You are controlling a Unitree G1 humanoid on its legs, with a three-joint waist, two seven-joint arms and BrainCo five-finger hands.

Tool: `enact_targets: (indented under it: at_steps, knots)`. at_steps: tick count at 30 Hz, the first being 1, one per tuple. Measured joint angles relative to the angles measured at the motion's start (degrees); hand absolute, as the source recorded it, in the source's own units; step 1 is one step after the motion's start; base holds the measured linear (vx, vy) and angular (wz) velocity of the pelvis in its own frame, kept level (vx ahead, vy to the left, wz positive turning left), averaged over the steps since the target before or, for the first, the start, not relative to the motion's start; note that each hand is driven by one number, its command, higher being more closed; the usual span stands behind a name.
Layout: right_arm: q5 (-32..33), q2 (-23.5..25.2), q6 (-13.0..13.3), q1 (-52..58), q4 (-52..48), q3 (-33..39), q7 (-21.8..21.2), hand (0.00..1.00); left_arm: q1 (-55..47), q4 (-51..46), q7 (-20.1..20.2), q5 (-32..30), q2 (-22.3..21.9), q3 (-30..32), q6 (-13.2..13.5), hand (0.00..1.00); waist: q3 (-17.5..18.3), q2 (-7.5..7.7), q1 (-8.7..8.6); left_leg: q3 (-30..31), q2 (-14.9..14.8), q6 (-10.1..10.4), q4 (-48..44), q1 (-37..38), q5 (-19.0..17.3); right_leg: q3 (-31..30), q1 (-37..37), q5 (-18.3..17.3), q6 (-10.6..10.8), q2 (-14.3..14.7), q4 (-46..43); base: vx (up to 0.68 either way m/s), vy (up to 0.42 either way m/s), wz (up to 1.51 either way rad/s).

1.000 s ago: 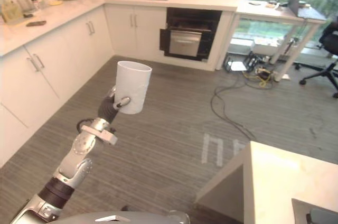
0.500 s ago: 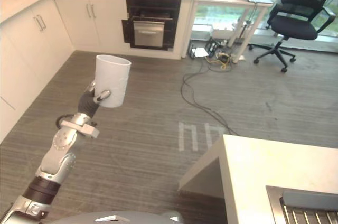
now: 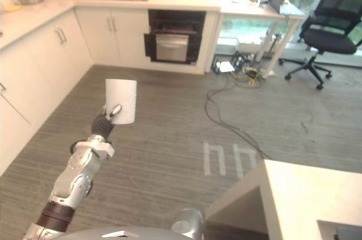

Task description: Walk over to the sink, pick up the cup, carry it to the dishwasher, place the cup inside the dishwasher, then close the dishwasher door

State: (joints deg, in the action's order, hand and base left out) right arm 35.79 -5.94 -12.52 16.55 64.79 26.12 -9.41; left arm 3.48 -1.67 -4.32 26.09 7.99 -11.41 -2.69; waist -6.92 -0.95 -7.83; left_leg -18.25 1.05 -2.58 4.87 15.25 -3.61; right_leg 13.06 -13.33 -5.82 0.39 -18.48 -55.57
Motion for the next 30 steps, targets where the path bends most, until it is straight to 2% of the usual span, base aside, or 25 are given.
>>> enact_targets:
  at_steps: [2,3,4,5,6,8,9,10,11,12,13,15,16,17,18,19,20,22,24,25,26,27,28,29,30]
  knots:
    - [-0.1,1.6,2.1,0.0,-1.9,0.2,-0.4,0.0,0.3,-0.4,0.0,-0.4,0.0,-0.6,0.0,1.0,0.0,-0.02,0.01,1.8,-0.7,0.0,-0.3,0.4,-0.5,0.3,-3.1,-2.5,2.8,4.2,7.3,0.23,0.039,0.5]
    - [0.0,2.7,3.2,0.2,-3.2,0.2,-0.5,0.0,0.4,-1.0,0.2,-0.4,0.1,-1.7,0.0,1.0,-0.6,0.49,0.1,3.0,-0.9,0.3,-0.3,0.5,-0.9,0.1,-3.0,-1.5,4.5,7.3,19.9,0.26,-0.044,0.68]
    - [0.4,3.7,4.3,0.2,-3.3,-0.2,-0.5,0.0,0.4,-1.6,0.8,-0.4,0.5,-2.9,0.0,1.0,-0.8,1.49,0.21,4.3,-0.8,0.8,-0.3,0.4,-1.1,-0.4,-1.6,2.5,6.7,9.9,35.7,0.28,-0.075,0.7]
    - [0.5,4.1,4.7,0.2,-3.3,-0.5,-0.4,0.0,0.4,-1.8,1.1,-0.4,0.7,-3.5,0.0,1.0,-0.9,2.26,0.4,5.0,-0.4,0.6,-0.3,0.8,-1.2,-0.5,-0.9,4.7,7.3,10.5,42.4,0.34,-0.132,0.6]
    - [0.6,4.7,5.6,0.1,-3.9,-1.6,-0.2,0.0,0.4,-1.9,1.4,-0.4,0.7,-4.2,-0.1,1.0,-1.5,3.54,1.16,5.5,0.4,1.1,-0.4,2.2,-2.2,-0.4,-0.1,7.4,7.2,10.9,49.0,0.41,-0.171,0.43]
    - [0.5,5.3,7.1,1.4,-6.9,-5.1,0.2,0.0,0.0,-2.2,1.4,-0.4,0.9,-4.5,-0.1,1.0,-2.3,4.79,1.96,6.0,0.5,2.2,-5.9,3.6,-7.7,0.6,1.4,8.1,6.4,10.9,48.4,0.49,-0.216,0.25]
    - [0.5,5.1,8.2,1.8,-9.9,-6.8,0.8,0.0,-0.1,-3.3,1.6,-0.4,0.5,-4.5,-0.1,1.0,-1.8,4.34,2.46,6.0,-0.5,2.9,-10.9,3.7,-13.3,0.1,1.4,11.3,2.6,11.0,45.0,0.49,-0.206,0.12]
    - [0.5,4.7,9.2,1.7,-11.6,-7.1,1.3,0.0,-0.1,-4.2,2.2,-0.4,0.3,-4.8,0.0,1.0,-1.5,3.34,2.4,6.0,-1.8,3.6,-12.5,3.7,-15.2,-0.1,0.8,11.8,2.0,11.9,42.5,0.5,-0.197,0.12]
    - [0.4,4.3,10.2,1.7,-12.5,-7.7,1.8,0.0,-0.1,-4.7,2.7,-0.4,0.0,-5.3,0.3,1.0,-1.1,1.62,2.37,6.2,-2.7,4.0,-13.0,3.7,-16.3,-0.5,0.2,11.3,1.3,12.8,40.8,0.42,-0.151,0.13]
    - [0.3,3.9,11.7,1.5,-13.4,-8.1,2.3,0.0,-0.1,-5.0,3.7,-0.5,-0.4,-6.0,0.7,1.0,-0.2,-0.37,2.41,6.3,-3.9,4.1,-12.9,3.7,-17.0,-0.7,-1.2,9.1,-0.1,13.8,37.9,0.51,-0.188,0.18]
    - [0.3,3.1,13.6,0.6,-14.4,-8.5,2.7,0.0,0.0,-5.0,5.0,-1.1,-0.8,-6.7,1.2,1.0,0.9,-2.89,2.34,6.0,-4.3,5.0,-13.6,4.4,-16.2,-0.3,-2.7,4.2,-0.5,13.8,32.4,0.6,-0.209,0.18]
    - [0.3,3.0,15.3,-0.3,-15.0,-10.4,3.1,0.0,-0.9,-5.0,5.1,-1.8,-1.5,-6.8,1.6,1.0,0.1,-1.68,1.94,3.7,-4.9,6.5,-21.5,3.6,-14.3,0.4,-0.2,1.6,-0.8,12.9,30.2,0.51,-0.222,0.13]
    - [0.3,3.2,16.5,-0.5,-18.1,-12.3,3.6,0.0,-1.6,-5.4,5.1,-2.4,-2.3,-6.9,2.3,1.0,-0.1,-1.34,2.56,2.6,-7.2,9.0,-33.6,0.7,-10.5,0.6,4.3,-0.4,-0.9,13.2,31.8,0.36,-0.192,0.04]
    - [0.1,3.1,17.0,-0.2,-20.1,-13.0,3.8,0.0,-1.7,-5.9,5.0,-2.7,-2.5,-6.8,2.6,1.0,-0.1,-1.4,2.81,2.5,-8.7,10.7,-39.7,-1.7,-7.8,0.5,5.9,-0.9,-0.9,13.7,32.9,0.44,-0.187,-0.07]
    - [-0.2,2.6,17.8,0.0,-23.4,-14.2,4.3,0.0,-2.0,-7.5,4.7,-2.7,-2.7,-6.6,2.8,1.0,-0.2,-1.34,2.97,2.3,-11.6,12.3,-49.5,-5.9,-1.0,-0.2,8.3,-1.6,-1.0,14.5,34.9,0.34,-0.047,-0.23]
    - [-0.2,1.4,18.8,-0.4,-27.0,-16.3,4.9,0.0,-2.9,-9.3,4.5,-2.7,-2.6,-6.0,3.0,1.0,0.1,-1.97,3.35,1.4,-16.0,11.6,-60.4,-11.5,3.2,-1.0,11.4,-1.8,-1.2,16.0,38.2,0.5,-0.058,-0.4]
    - [-0.1,0.5,19.4,-1.8,-29.5,-17.3,5.9,0.0,-3.1,-10.4,4.5,-2.6,-2.7,-5.4,3.0,1.0,0.2,-2.29,3.73,0.4,-18.9,9.2,-66.4,-16.1,-0.7,-1.8,14.3,-2.1,-1.5,16.8,40.3,0.5,-0.016,-0.45]
    - [0.4,-0.8,21.3,-5.5,-31.2,-18.8,7.5,0.0,-3.3,-10.6,4.8,-2.6,-2.5,-3.8,3.0,1.0,0.0,-1.57,4.82,-1.6,-20.4,5.5,-64.1,-20.8,-6.5,-4.7,18.0,-2.7,-1.2,16.5,43.2,0.41,-0.017,-0.71]
    - [0.4,-1.7,22.5,-9.5,-33.3,-19.5,8.5,0.0,-3.6,-10.5,4.7,-2.6,-2.2,-1.8,3.2,1.0,0.2,-0.65,6.05,-1.9,-19.4,5.9,-49.5,-23.7,-9.1,-8.3,19.6,-3.5,0.1,14.5,44.6,0.42,0.116,-1.08]
    - [0.4,-1.8,22.8,-11.2,-34.3,-20.0,9.6,0.0,-3.6,-10.2,4.7,-2.6,-2.2,-1.2,3.6,1.0,0.2,0.22,6.15,-0.3,-17.0,7.2,-34.2,-24.7,-7.0,-10.3,20.0,-4.6,1.8,12.5,44.6,0.39,0.198,-0.84]
    - [0.5,-2.1,22.9,-11.9,-34.7,-20.1,9.9,0.0,-3.7,-10.0,4.6,-2.6,-2.3,-1.0,3.8,1.0,0.2,0.29,6.06,0.6,-16.3,8.1,-26.3,-25.0,-5.1,-11.1,20.3,-4.9,2.3,11.7,44.6,0.42,0.274,-0.67]
    - [0.9,-3.4,23.0,-12.7,-34.6,-20.1,10.3,0.0,-3.7,-9.9,4.3,-2.5,-2.2,-0.8,4.0,1.0,0.4,-0.36,5.69,1.7,-16.1,11.1,-16.3,-26.2,-2.1,-12.4,20.7,-6.3,4.4,11.2,44.2,0.46,0.324,-0.37]
    - [1.2,-4.6,22.7,-12.6,-34.6,-20.0,11.0,0.0,-3.5,-8.5,4.3,-2.4,-2.4,-0.8,4.5,1.0,0.3,-1.59,4.67,2.0,-15.9,12.2,-11.5,-27.0,-0.9,-12.7,22.3,-8.1,7.4,11.3,42.9,0.49,0.35,-0.28]
    - [1.5,-5.0,22.7,-12.1,-34.1,-19.7,11.3,0.0,-3.5,-7.5,4.3,-2.1,-2.2,-0.7,4.6,1.0,0.3,-2.6,4.38,3.2,-15.5,11.1,-11.7,-26.5,2.9,-13.5,23.3,-9.3,8.5,11.1,41.9,0.53,0.39,-0.4]
    - [2.1,-3.7,21.7,-11.2,-32.4,-19.4,11.3,0.0,-4.5,-5.8,3.9,-1.4,-1.2,0.6,4.7,1.0,0.0,-0.83,4.57,4.2,-14.9,10.3,-15.4,-25.1,7.4,-16.4,24.9,-11.1,8.8,9.9,40.2,0.51,0.359,-0.57]
